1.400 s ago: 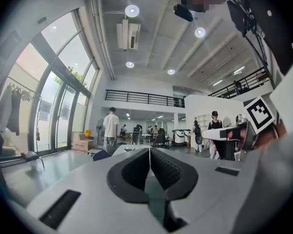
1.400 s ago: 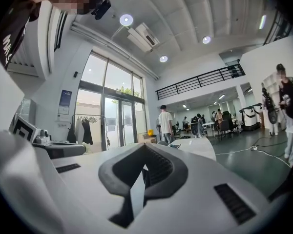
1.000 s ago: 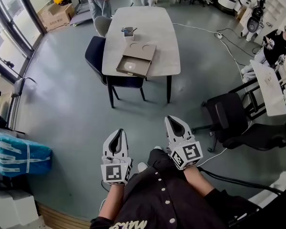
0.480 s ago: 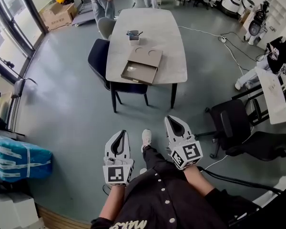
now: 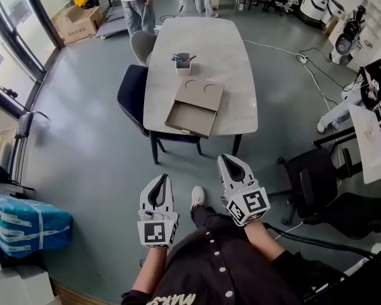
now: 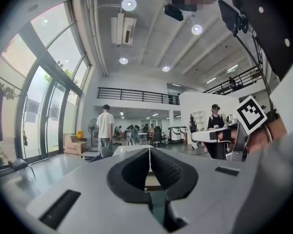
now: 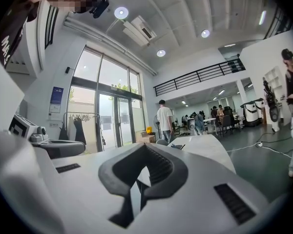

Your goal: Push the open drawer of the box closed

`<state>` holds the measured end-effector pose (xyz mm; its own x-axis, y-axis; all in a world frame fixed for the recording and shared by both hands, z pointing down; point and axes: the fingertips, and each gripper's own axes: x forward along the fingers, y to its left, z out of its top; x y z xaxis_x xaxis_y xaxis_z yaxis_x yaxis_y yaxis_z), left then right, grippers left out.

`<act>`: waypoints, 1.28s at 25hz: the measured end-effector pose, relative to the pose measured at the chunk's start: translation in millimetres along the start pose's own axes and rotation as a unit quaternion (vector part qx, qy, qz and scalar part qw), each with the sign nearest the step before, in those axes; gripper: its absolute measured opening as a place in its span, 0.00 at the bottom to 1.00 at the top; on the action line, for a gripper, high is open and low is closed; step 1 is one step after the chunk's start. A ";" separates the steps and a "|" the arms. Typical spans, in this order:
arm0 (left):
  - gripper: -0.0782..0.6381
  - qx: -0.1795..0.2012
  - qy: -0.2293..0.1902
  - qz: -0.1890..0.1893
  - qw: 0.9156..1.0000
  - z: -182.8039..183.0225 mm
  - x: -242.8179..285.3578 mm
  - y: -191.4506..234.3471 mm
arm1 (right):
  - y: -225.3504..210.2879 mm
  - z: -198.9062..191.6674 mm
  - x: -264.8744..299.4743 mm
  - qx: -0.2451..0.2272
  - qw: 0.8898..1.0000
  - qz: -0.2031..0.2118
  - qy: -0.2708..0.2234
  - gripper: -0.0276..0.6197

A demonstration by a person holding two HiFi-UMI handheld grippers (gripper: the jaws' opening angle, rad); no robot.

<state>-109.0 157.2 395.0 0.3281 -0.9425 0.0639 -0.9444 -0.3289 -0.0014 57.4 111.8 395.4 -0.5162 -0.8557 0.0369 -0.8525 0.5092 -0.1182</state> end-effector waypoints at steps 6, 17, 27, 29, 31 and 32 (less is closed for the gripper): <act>0.13 0.005 -0.009 0.011 1.000 20.1 66.2 35.5 | -30.4 20.0 74.0 0.003 1.000 0.010 -0.004 0.04; 0.13 -0.006 -0.005 0.034 0.999 26.0 150.7 75.8 | -79.5 36.2 165.8 -0.011 1.000 0.011 -0.014 0.04; 0.13 -0.009 0.008 0.020 1.000 22.2 183.1 118.0 | -83.1 31.3 211.8 -0.001 1.000 -0.005 -0.002 0.04; 0.13 -0.011 0.010 0.002 1.000 21.3 198.7 125.9 | -87.2 30.4 222.7 -0.005 1.000 -0.022 0.002 0.04; 0.13 -0.013 0.014 -0.015 1.000 20.2 216.5 133.1 | -92.7 32.0 234.7 -0.016 0.999 -0.042 0.006 0.04; 0.13 -0.013 0.016 -0.023 1.000 20.2 224.0 135.9 | -94.9 33.4 239.0 -0.017 0.999 -0.050 0.007 0.04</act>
<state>-163.4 -99.8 388.9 0.3704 -0.9240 0.0947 -0.9288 -0.3694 0.0280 17.6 -144.1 382.3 -0.4287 -0.9014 0.0600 -0.9023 0.4239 -0.0787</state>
